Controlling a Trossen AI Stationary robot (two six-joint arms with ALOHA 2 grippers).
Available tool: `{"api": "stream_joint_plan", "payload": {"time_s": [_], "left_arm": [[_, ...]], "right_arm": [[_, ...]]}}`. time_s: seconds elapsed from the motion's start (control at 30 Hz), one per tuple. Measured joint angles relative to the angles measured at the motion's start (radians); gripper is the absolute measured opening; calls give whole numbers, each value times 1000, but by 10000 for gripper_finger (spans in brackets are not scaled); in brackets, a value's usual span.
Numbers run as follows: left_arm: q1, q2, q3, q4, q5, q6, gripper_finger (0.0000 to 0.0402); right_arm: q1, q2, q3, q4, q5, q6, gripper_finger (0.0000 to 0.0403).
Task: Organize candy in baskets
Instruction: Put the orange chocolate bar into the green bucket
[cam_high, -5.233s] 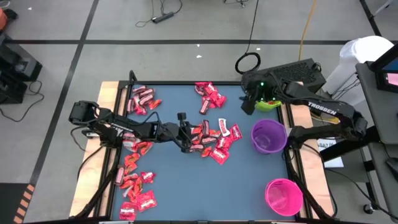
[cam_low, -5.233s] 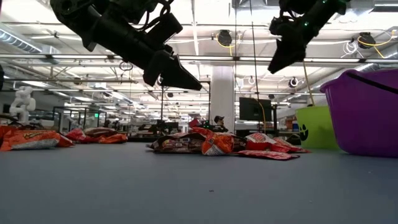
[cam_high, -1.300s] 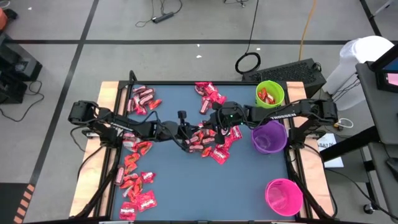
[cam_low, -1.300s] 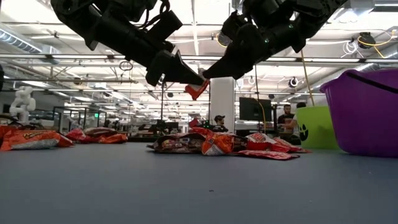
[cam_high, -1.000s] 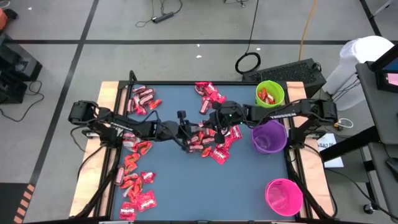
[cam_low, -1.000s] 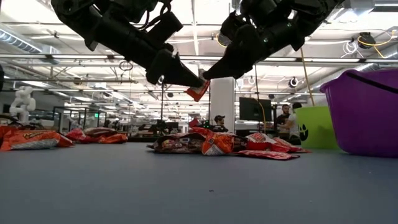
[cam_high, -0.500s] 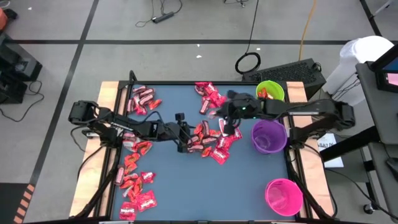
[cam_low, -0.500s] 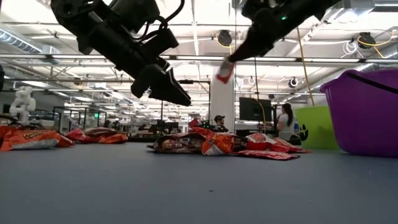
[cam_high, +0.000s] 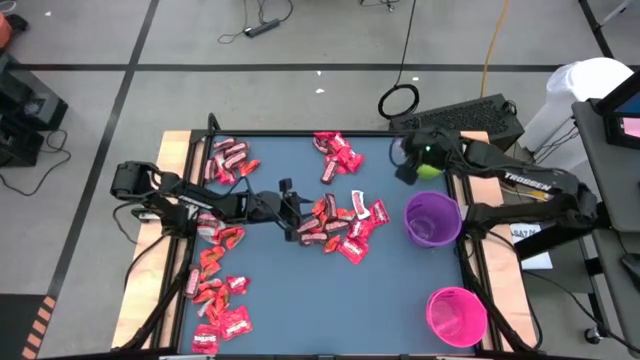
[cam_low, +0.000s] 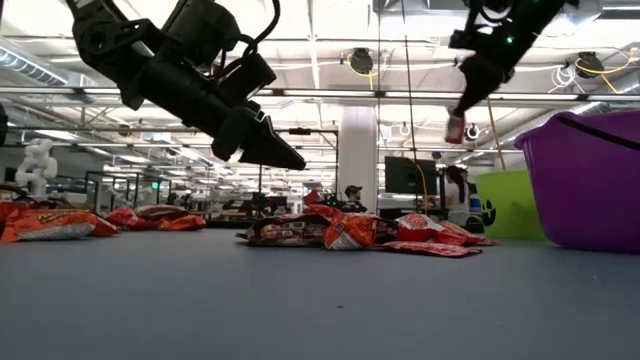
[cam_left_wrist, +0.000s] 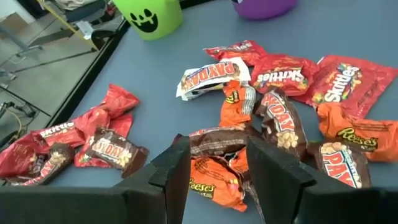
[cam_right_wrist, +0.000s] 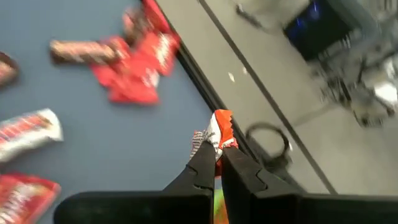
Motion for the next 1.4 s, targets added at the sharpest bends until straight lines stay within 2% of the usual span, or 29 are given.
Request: {"api": "stream_joint_plan", "payload": {"time_s": [0.37,0.63,0.73,0.97,1.07,1.17,1.3,1.4], "left_arm": [[-1,0,0,4,0,-2,162],[-1,0,0,4,0,-2,162],[-1,0,0,7,0,1,162],[-1,0,0,12,0,-19,162],[0,0,1,25,0,-24,162],[0,0,1,33,-1,-24,162],[0,0,1,32,-1,-24,162],[0,0,1,32,-1,-24,162]], "right_arm": [[-251,32,-9,-83,-2,41,5],[-352,66,-69,-81,-5,102,9],[-363,69,-69,-80,-5,122,32],[-369,69,-54,-94,-13,104,128],[-359,61,-32,-80,-90,107,159],[-331,48,-28,-12,-239,112,179],[-254,47,-27,105,-446,113,193],[-173,61,-27,205,-515,130,196]]}}
